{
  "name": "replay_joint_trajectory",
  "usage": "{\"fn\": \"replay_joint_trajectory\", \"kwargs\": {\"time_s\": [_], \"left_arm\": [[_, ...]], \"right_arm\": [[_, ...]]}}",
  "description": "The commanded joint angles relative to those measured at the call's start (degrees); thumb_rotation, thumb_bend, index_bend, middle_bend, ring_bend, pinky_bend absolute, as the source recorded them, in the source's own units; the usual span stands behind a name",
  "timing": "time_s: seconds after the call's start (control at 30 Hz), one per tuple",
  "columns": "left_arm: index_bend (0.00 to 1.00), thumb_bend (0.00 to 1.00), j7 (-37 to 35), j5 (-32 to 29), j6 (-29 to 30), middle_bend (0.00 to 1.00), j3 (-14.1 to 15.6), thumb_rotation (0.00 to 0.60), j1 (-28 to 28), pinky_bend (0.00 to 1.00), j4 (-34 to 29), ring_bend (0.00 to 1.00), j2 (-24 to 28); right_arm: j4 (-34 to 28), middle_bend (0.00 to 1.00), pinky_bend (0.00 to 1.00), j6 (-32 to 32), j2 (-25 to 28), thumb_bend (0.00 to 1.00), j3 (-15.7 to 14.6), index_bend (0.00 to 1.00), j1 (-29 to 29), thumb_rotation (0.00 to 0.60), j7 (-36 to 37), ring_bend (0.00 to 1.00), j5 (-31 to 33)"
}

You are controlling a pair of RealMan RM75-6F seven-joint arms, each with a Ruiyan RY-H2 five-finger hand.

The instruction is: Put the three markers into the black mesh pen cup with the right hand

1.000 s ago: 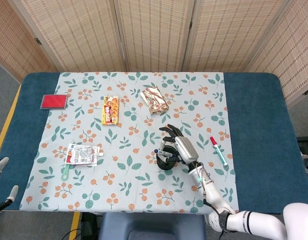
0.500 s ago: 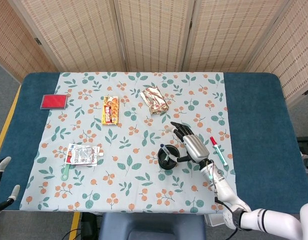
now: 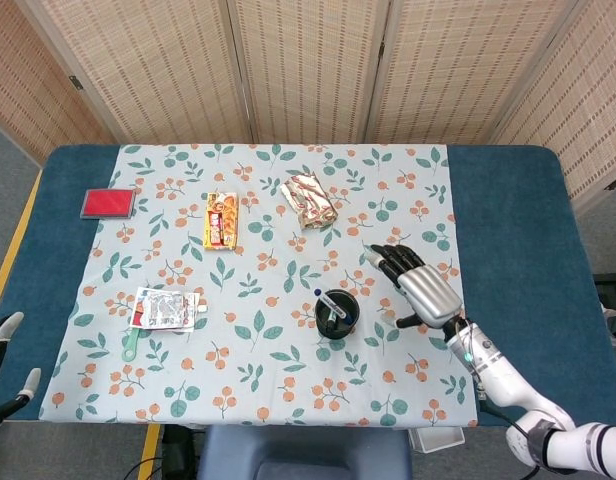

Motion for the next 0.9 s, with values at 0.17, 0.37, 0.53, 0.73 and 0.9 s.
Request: {"fn": "replay_joint_trajectory", "kwargs": {"time_s": [0.17, 0.37, 0.53, 0.73, 0.9], "left_arm": [[0.02, 0.4, 2.6, -1.55, -1.23, 0.16, -0.34, 0.6, -0.32, 0.26, -0.11, 0.05, -1.05], [0.02, 0.4, 5.47, -4.39, -2.89, 0.16, -1.23, 0.6, -0.89, 0.26, 0.04, 0.05, -2.31], [0.02, 0.4, 6.79, -7.3, -4.76, 0.16, -2.25, 0.6, -1.69, 0.26, 0.53, 0.05, -3.22], [0.02, 0.4, 7.21, -9.0, -5.41, 0.16, -2.92, 0.6, -2.05, 0.26, 1.04, 0.05, -3.59], [0.02, 0.4, 7.68, -8.49, -5.01, 0.16, -2.61, 0.6, -1.92, 0.26, 0.89, 0.05, -3.78]], "right_arm": [[6.72, 0.0, 0.0, 5.17, 3.39, 0.2, -6.3, 0.1, -2.24, 0.6, -1.34, 0.0, -12.04], [14.85, 0.0, 0.0, 8.33, 4.13, 0.21, -10.11, 0.15, -2.71, 0.6, 1.36, 0.0, -18.93], [21.06, 0.0, 0.0, 12.29, 4.78, 0.21, -12.0, 0.16, -3.3, 0.6, 4.28, 0.0, -22.66], [28.43, 0.0, 0.0, 16.99, 4.59, 0.22, -13.7, 0.17, -4.62, 0.6, 6.03, 0.0, -25.54], [37.46, 0.0, 0.0, 18.81, 1.96, 0.22, -14.88, 0.2, -5.94, 0.6, 4.97, 0.0, -26.66]]}}
